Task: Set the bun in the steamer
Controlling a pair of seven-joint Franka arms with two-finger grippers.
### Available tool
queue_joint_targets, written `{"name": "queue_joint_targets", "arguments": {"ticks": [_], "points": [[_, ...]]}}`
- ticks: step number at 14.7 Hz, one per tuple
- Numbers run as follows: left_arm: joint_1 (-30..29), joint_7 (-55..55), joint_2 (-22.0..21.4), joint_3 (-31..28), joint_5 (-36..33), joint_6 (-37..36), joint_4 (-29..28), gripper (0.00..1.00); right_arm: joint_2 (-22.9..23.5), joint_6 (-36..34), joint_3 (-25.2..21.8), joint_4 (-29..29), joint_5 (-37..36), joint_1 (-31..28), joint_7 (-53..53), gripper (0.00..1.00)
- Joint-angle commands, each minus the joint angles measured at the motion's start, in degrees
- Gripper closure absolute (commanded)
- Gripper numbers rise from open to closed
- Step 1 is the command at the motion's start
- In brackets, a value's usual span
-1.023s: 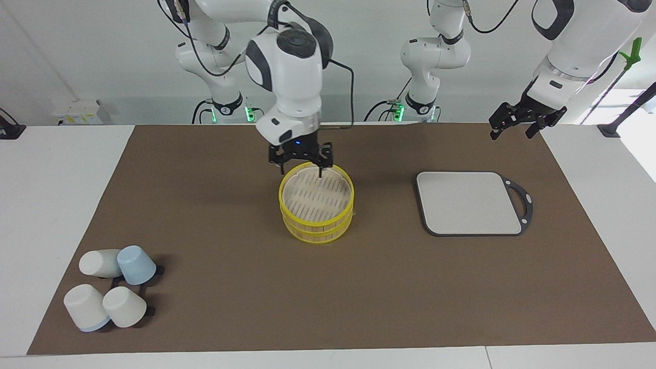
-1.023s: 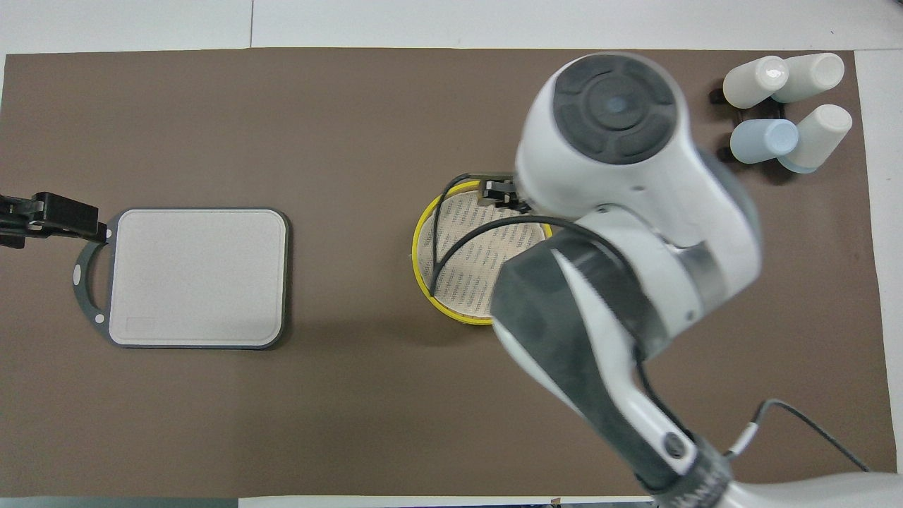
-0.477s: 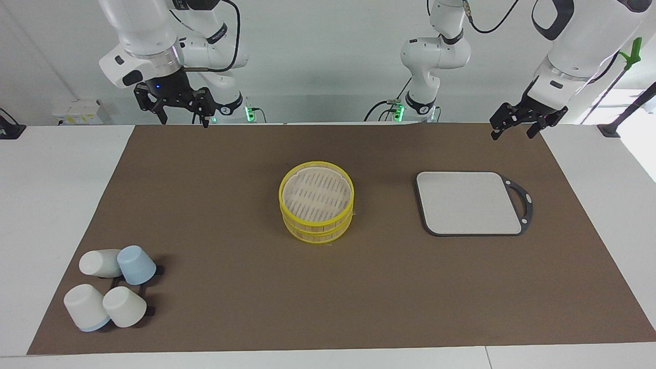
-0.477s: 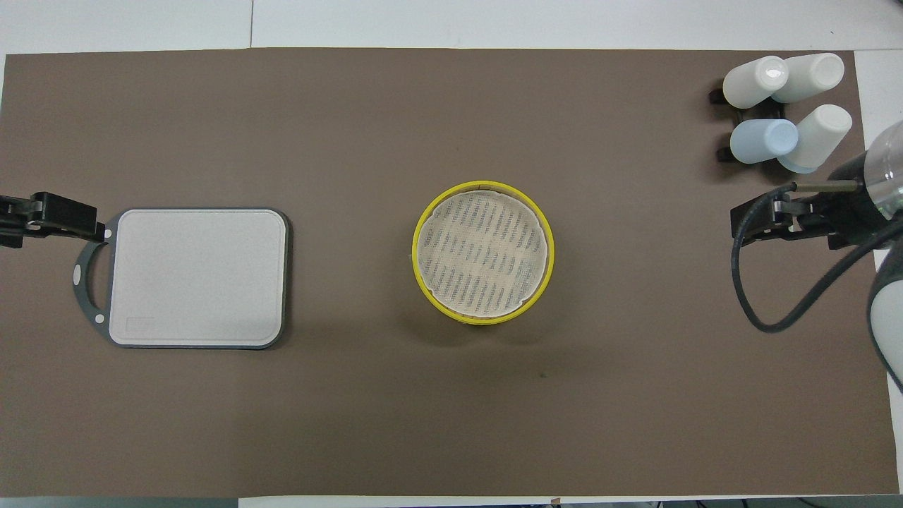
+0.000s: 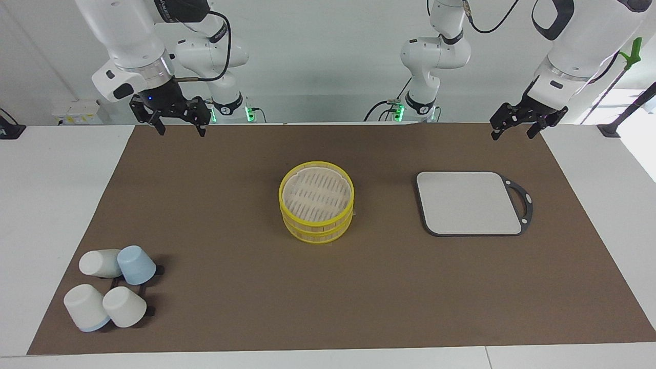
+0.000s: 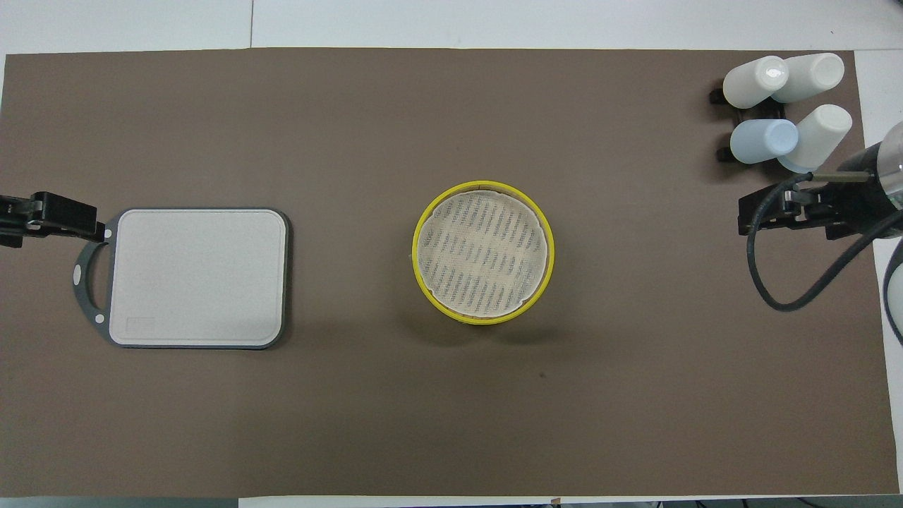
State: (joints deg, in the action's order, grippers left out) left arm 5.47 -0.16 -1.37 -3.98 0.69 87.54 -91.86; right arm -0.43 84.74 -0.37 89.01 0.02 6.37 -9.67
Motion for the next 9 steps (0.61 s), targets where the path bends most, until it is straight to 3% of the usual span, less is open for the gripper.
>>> {"name": "queue_joint_targets", "arguments": {"ticks": [1,9], "points": [[-0.46,0.77,0.23,0.2,-0.86,0.44,0.28,0.0,-1.24,1.04,-1.29,1.52,1.38,0.57,1.06,0.0],[-0.46,0.77,0.23,0.2,-0.77,0.87,0.28,0.0,-1.24,1.39,-1.3,1.78,1.29,0.49,1.06,0.0]]}}
